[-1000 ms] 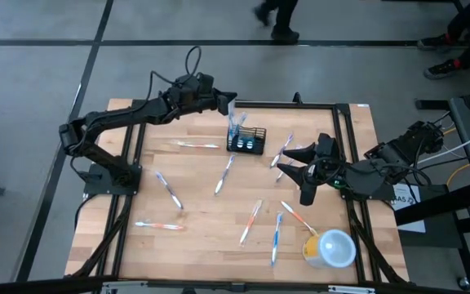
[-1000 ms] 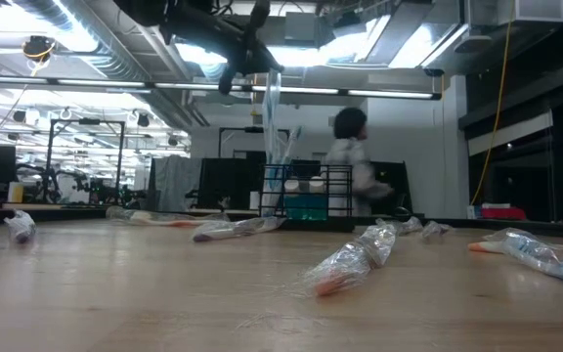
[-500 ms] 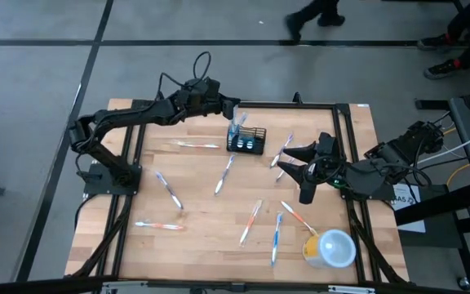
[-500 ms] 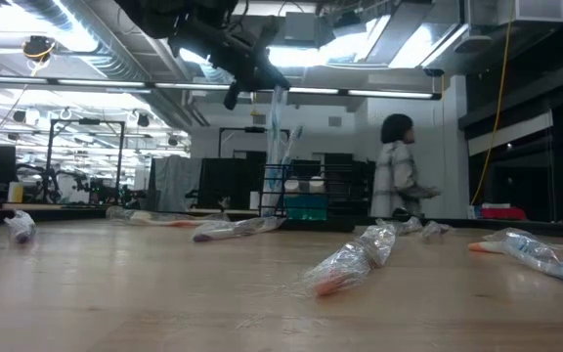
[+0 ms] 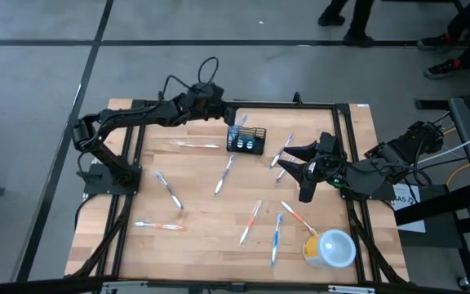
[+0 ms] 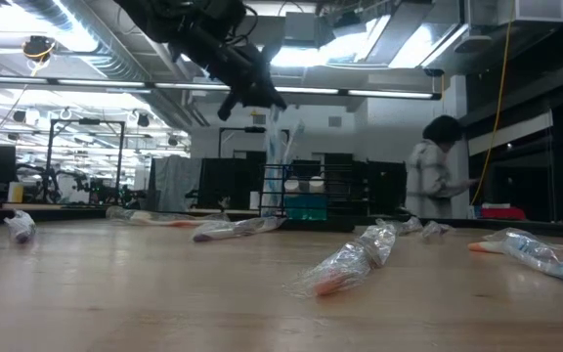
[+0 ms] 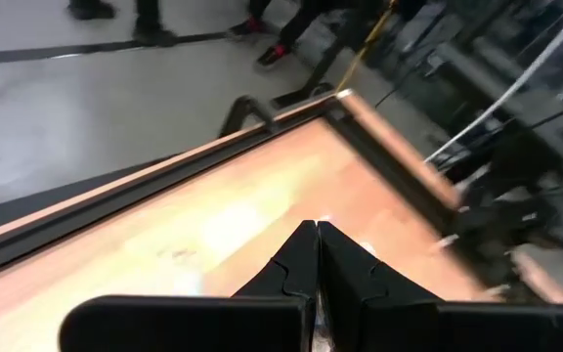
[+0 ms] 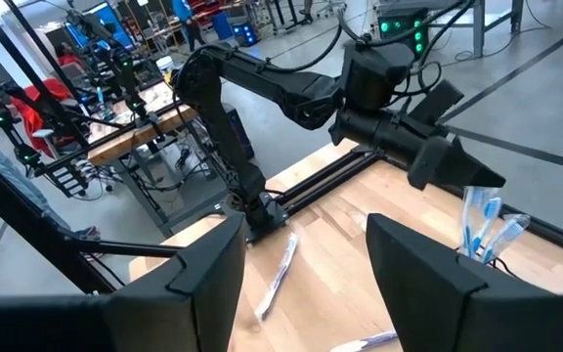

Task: Pick & Place toothbrushing station
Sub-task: Put the top blue toothbrush into the left section of the mesh organizer

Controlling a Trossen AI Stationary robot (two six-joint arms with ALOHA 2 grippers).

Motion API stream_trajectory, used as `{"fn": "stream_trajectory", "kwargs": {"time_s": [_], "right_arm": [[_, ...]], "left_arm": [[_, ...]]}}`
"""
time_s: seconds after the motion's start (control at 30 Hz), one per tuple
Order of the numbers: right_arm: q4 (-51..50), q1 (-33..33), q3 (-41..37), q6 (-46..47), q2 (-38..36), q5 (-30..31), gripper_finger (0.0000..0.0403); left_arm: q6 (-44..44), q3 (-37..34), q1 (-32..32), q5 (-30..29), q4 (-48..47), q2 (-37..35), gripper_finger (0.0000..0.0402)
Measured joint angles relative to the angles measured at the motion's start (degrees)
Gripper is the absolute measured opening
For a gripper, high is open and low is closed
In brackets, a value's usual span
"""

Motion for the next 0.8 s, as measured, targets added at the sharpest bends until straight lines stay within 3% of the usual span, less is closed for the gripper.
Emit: {"fn": "stream_trajectory", "kwargs": {"time_s": [0.17,0.5,0.67,0.8], "right_arm": [[0.6,0.0,0.0,0.0,0.0,0.0,0.0217],[3.0,0.0,0.0,-3.5,0.0,0.0,0.0217],[3.0,0.0,0.0,-3.7,0.0,0.0,0.0217],[3.0,0.0,0.0,-4.6,0.0,0.0,0.0217]], "left_arm": [[1.2,0.0,0.0,-2.2,-2.5,0.0,0.0001],[0.2,0.0,-0.9,-1.1,0.1,3.9,0.0013],[-0.4,0.0,-0.4,1.5,2.2,4.2,0.0078],[-0.5,0.0,0.6,0.5,-3.4,4.2,0.0152]]}}
